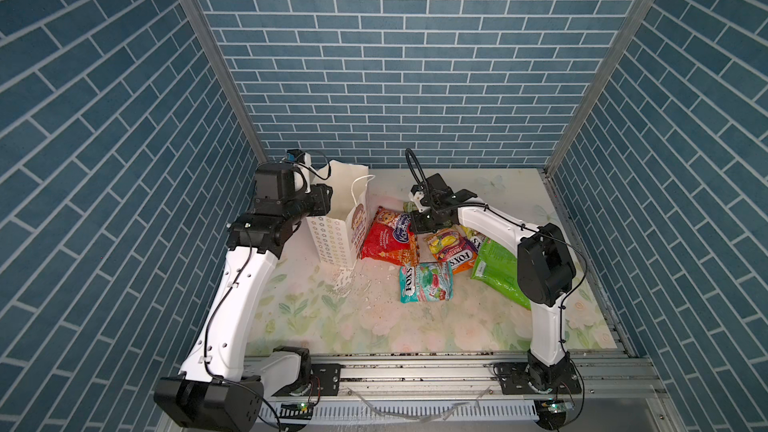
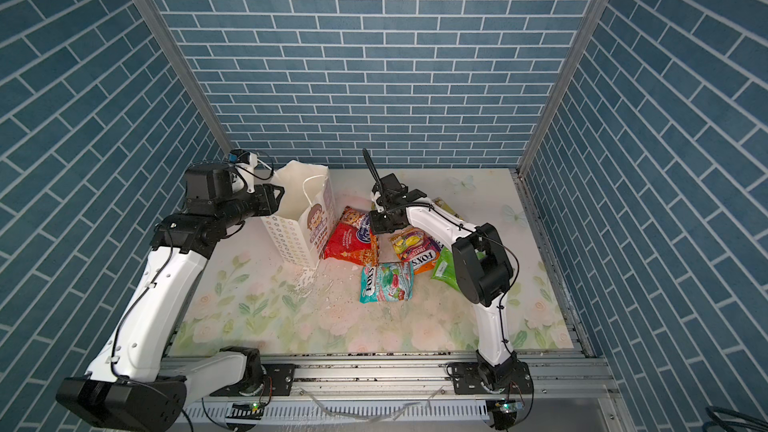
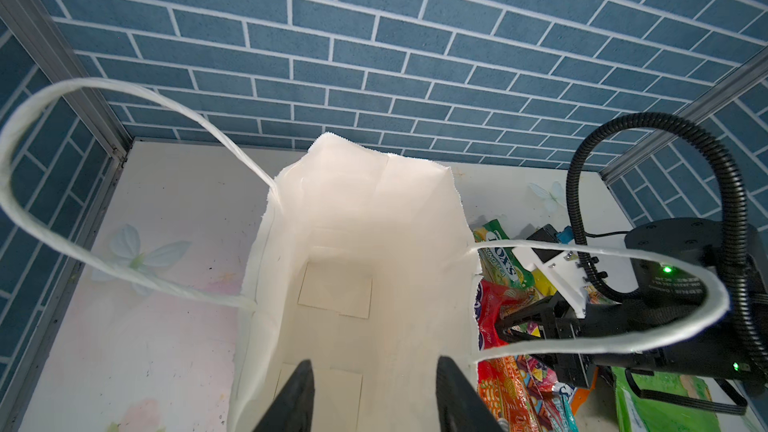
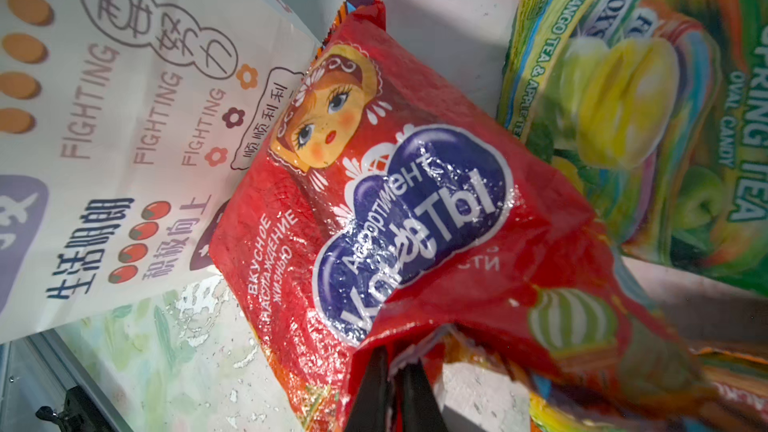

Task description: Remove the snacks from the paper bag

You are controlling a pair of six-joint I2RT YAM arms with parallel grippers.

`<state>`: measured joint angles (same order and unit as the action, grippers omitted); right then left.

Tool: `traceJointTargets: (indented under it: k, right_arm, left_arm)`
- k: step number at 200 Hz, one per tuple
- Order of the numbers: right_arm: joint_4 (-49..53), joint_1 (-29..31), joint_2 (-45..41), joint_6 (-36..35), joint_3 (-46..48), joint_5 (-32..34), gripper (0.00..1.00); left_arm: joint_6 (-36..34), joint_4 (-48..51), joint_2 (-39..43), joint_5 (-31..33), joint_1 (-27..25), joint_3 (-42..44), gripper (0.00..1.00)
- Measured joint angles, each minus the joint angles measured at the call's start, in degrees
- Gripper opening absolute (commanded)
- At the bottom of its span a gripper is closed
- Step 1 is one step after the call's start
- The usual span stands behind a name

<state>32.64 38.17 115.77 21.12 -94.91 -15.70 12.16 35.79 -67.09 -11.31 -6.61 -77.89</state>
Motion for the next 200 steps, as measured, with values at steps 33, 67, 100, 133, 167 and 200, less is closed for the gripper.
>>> traceJointTargets:
  k: [33, 67, 100, 133, 167, 200]
  right_arm:
    - [2.1, -0.7, -1.9, -0.5, 1.2, -1.1, 0.24]
    - [7.3, -1.9, -5.2, -2.1, 1.3, -2.7, 0.30]
    - [10.6, -3.8, -11.4, -3.5, 2.6, -3.0, 0.31]
    - [10.6, -7.2, -17.1, -3.6, 4.7, -2.8, 0.31]
    - [7.0, -10.2, -22.8, -3.6, 8.5, 0.5, 0.33]
    - [1.0, -13.8, -31.2, -3.3, 14.6, 4.9, 0.34]
  left_arm:
    - [-0.1, 0.1, 0.0, 0.6, 0.0, 0.0, 0.49]
    - [-0.2, 0.0, 0.0, 0.9, 0.3, 0.0, 0.49]
    - [-0.2, -1.1, 0.0, 1.2, 0.5, 0.2, 0.50]
    - [-1.0, -1.4, 0.0, 1.2, 0.5, 0.2, 0.50]
    - [-1.5, -3.9, 1.6, 2.8, 0.5, 2.8, 0.53]
    - [-1.5, -5.1, 4.6, 6.3, 0.6, 5.7, 0.53]
